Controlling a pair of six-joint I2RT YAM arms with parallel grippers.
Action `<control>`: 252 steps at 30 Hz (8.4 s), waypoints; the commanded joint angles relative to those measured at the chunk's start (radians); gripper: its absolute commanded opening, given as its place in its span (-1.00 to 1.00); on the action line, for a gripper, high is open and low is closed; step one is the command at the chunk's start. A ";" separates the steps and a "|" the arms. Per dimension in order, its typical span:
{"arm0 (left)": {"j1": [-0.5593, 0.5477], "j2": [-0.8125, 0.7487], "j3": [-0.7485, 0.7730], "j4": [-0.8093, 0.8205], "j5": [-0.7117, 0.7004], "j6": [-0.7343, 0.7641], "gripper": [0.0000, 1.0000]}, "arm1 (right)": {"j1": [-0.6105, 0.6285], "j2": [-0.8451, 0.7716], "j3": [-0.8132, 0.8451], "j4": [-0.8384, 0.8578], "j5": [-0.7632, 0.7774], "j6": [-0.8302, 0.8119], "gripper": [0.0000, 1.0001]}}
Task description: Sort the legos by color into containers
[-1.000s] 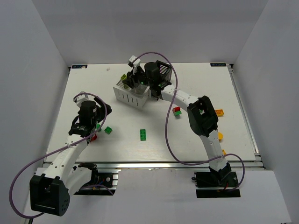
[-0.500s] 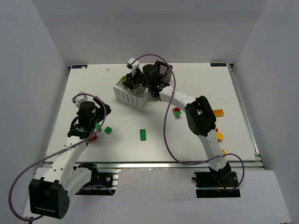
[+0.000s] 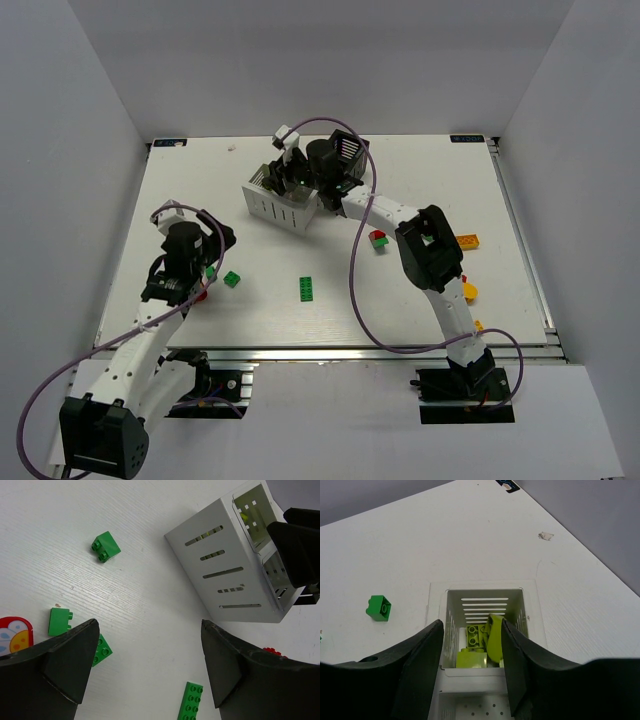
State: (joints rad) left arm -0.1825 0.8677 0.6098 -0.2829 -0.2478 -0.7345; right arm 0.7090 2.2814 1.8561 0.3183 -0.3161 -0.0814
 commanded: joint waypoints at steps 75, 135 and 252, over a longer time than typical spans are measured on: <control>0.008 0.096 0.018 0.051 0.254 -0.048 0.96 | -0.453 0.039 0.017 -0.800 -0.410 -1.023 0.28; 0.009 -0.136 0.048 -0.174 0.024 0.007 0.96 | 0.038 -0.091 0.141 -0.174 0.038 -0.081 -1.00; 0.495 0.610 0.237 -0.633 0.173 -0.599 0.96 | -0.431 -0.688 -0.747 -0.406 -0.288 -0.189 0.05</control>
State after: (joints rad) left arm 0.3065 1.5105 0.8146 -0.8913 -0.0223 -1.3510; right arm 0.2825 1.5963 1.1076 -0.1207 -0.5800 -0.2722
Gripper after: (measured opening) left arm 0.979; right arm 0.524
